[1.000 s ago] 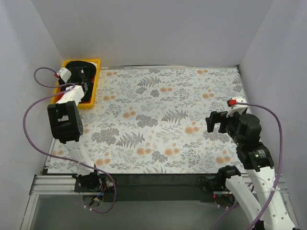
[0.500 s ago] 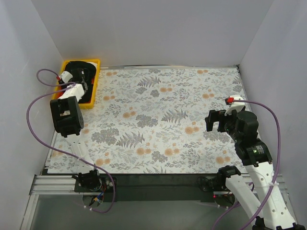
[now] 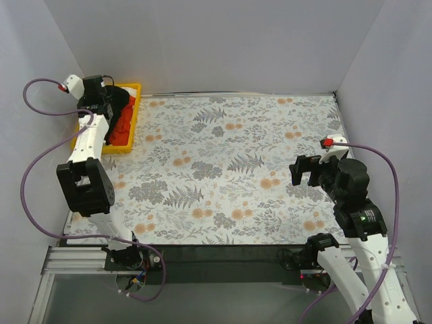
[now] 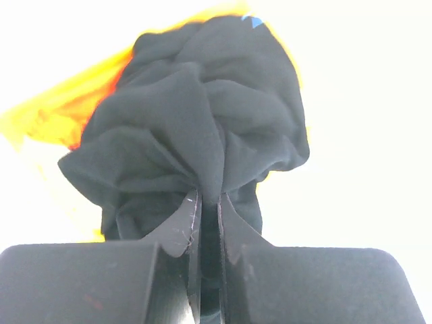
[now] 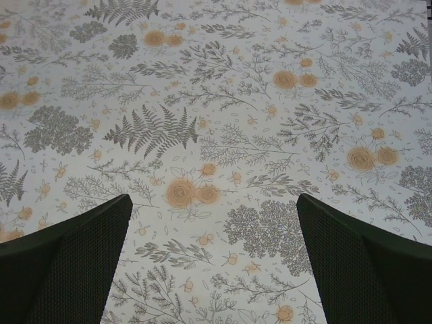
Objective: Fold and stack the t-shirts
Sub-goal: Grab the tshirt from the pile, then move the tshirt to the center of the board
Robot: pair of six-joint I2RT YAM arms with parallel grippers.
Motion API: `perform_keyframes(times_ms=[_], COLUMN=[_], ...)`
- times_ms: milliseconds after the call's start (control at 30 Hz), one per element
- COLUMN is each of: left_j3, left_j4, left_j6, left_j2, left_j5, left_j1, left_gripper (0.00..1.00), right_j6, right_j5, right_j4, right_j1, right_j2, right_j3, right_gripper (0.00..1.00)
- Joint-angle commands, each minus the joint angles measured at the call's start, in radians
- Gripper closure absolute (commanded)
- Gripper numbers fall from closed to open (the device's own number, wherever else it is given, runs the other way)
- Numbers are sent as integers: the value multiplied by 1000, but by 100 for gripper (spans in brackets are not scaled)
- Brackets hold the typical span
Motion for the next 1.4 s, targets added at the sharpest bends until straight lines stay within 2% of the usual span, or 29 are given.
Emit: perform_keyframes(times_ms=[0,200,300,467,533,667,733,833,900,1033,1067,1133,1167,1200,1267,1300,1333,1367], left_j3=[40,94,108,106,156,264,322,359,329,96,-37,-173,-325,-396,-556,-699,-762,-818], left_j4=[20,49,87,170,180,192,197,200,221,281,292,312,310,306,286,254,234,186], left_j6=[43,143,164,167,154,108,97,53,26,18,25,25,12,-1,-44,-90,-104,-119], left_j2=[-116,-236,-303,-385,-386,-362,-348,-331,-360,-490,-523,-631,-667,-710,-828,-863,-897,-965], left_j5=[4,69,118,285,326,562,616,746,786,784,774,729,707,683,565,514,465,354], left_j1=[-15,-95,-187,-366,-444,-554,-616,-647,-647,-649,-649,-649,-647,-647,-646,-641,-641,-641], left_gripper=[100,100,100,100,100,100,100,100,100,100,100,100,100,100,100,100,100,96], right_j6=[-12,-5,-3,9,11,8,2,-11,-20,-26,-21,-11,8,20,52,80,97,110], right_j5=[-21,-47,-59,-67,-68,-56,-45,-31,5,27,25,18,16,16,13,13,8,2], right_j4=[15,15,17,23,26,26,26,22,17,-4,-21,-40,-49,-73,-100,-130,-141,-153], right_j1=[6,6,6,5,5,6,6,6,6,5,5,6,6,6,5,6,6,6], right_j2=[-26,-37,-37,-35,-32,-29,-29,-31,-34,-41,-47,-54,-61,-64,-64,-61,-58,-43], right_j3=[52,67,78,91,99,122,139,165,182,197,197,185,179,171,150,141,131,109], right_gripper=[2,2,2,2,2,2,2,2,2,2,2,2,2,2,2,2,2,2])
